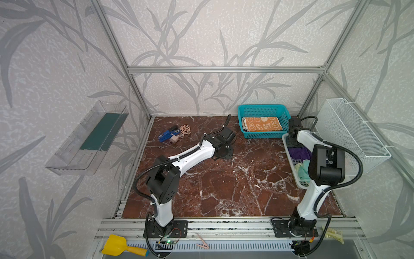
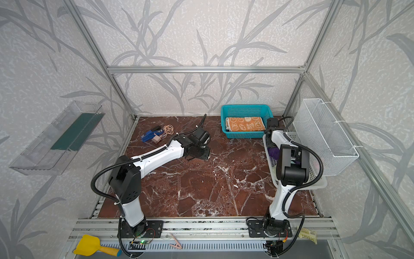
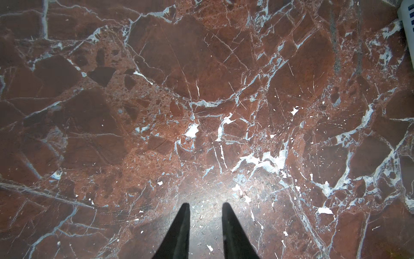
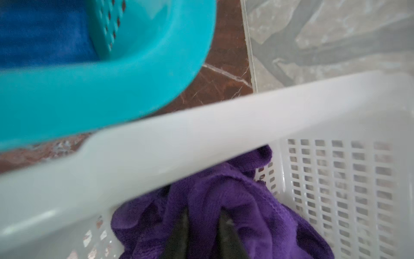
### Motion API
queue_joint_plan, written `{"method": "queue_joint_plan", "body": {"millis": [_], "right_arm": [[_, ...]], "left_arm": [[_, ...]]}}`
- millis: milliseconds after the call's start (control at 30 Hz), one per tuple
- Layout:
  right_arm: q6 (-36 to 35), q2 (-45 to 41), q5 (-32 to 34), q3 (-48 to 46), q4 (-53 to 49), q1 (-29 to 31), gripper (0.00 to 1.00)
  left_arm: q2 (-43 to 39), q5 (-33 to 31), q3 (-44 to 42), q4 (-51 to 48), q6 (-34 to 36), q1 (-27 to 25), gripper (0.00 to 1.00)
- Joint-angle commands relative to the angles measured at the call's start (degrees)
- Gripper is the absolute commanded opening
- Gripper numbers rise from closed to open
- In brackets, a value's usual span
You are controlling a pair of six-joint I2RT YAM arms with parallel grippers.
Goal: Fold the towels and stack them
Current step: 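Lower the right gripper into the white basket and grasp the purple towel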
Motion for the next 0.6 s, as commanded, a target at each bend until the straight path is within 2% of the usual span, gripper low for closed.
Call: {"method": "queue_joint_plan", "body": {"millis": [0,133,300,567], "right_arm": [[0.4,-3.1,-1.2,-1.7,-2.3,0.0,0.08],[-0.6,-12.0,-0.7,-4.9,-0.8,0.3,0.0],[-1.9,-23.3,0.1,-7.5,-0.1,2.9,0.0],[0.5,-40.6,-7.0,-3.7,-7.2,7.9,0.0]], "left_arm": [[0.7,-1.3,2.2,-2.2,0.8,-0.4,0.27],[0.0,-1.6,1.6,-1.6,1.4,-0.2,0.27],[-2.1,-2.4,0.2,0.1,3.2,-0.2,0.26],[-4.6,-3.2,0.0,5.1,5.8,-0.1,0.26]]}}
